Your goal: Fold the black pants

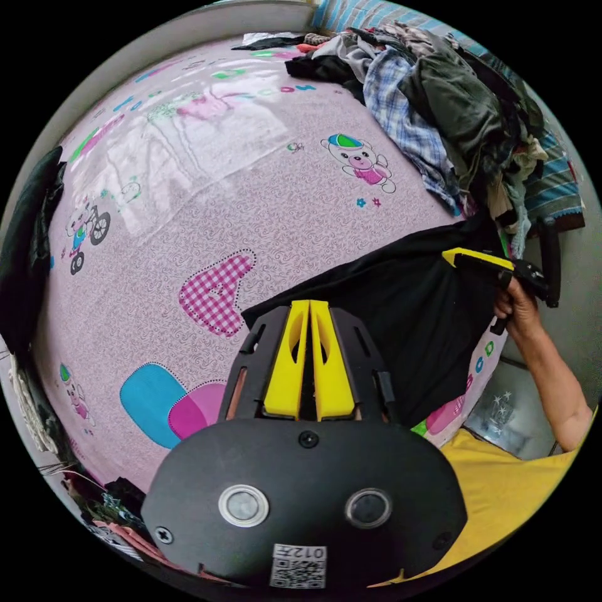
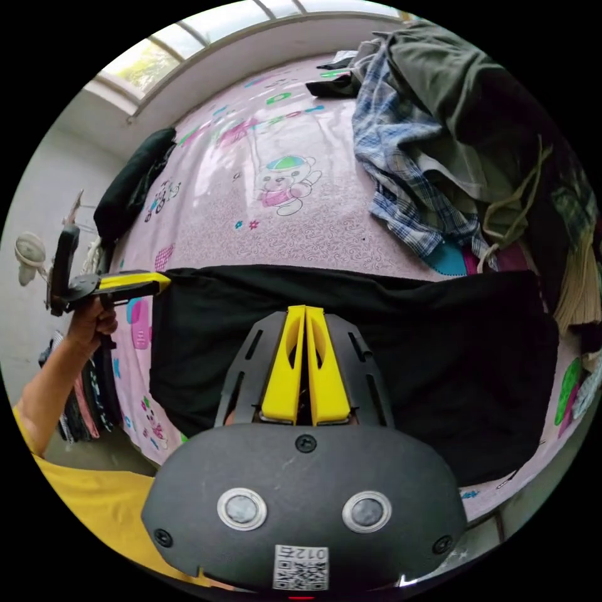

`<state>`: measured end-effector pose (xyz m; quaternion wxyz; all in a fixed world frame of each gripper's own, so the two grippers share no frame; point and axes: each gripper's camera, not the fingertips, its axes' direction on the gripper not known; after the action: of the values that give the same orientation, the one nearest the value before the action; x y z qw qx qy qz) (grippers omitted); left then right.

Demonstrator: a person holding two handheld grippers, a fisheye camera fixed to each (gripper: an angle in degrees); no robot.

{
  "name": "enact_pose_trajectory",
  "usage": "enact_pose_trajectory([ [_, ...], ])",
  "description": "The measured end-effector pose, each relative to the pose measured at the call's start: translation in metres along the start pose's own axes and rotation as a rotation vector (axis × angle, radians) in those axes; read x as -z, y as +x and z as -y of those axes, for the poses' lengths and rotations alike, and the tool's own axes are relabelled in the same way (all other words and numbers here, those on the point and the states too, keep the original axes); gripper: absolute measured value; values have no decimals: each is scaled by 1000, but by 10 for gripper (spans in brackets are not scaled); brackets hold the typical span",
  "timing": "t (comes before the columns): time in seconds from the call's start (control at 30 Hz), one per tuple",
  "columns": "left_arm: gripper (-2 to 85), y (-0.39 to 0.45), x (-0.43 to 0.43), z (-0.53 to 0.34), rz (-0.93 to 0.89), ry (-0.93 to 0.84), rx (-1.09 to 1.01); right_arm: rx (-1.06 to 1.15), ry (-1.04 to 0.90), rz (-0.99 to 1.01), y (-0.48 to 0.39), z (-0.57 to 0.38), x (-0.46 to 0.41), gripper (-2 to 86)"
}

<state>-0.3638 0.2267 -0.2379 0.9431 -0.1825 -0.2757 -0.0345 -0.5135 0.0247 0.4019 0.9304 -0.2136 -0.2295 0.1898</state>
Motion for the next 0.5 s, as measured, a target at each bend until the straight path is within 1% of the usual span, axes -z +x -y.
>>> enact_pose_trajectory([
  [0.07,4,-20,18,-31,-19,93,53,23,41,-32,-6,-9,11,3],
  [0.17,5,-42,26,-81,-129,118,110,155,68,-16,-29,-37,25,4],
  [0.27,6,-49,15,-131,-176,88,121,228,1,-78,-41,-64,14,5],
  [0.3,6,-50,11,-140,-164,74,127,219,-37,-122,-39,-71,4,5],
  [0.37,8,-61,-3,-172,-108,37,202,188,-71,-133,-32,-78,-6,5],
  [0.43,10,-75,-15,-191,-149,8,277,138,-38,-105,-27,-80,-2,5],
  [0.5,14,-86,-26,-206,-214,-8,302,182,-6,-118,-44,-83,6,6],
])
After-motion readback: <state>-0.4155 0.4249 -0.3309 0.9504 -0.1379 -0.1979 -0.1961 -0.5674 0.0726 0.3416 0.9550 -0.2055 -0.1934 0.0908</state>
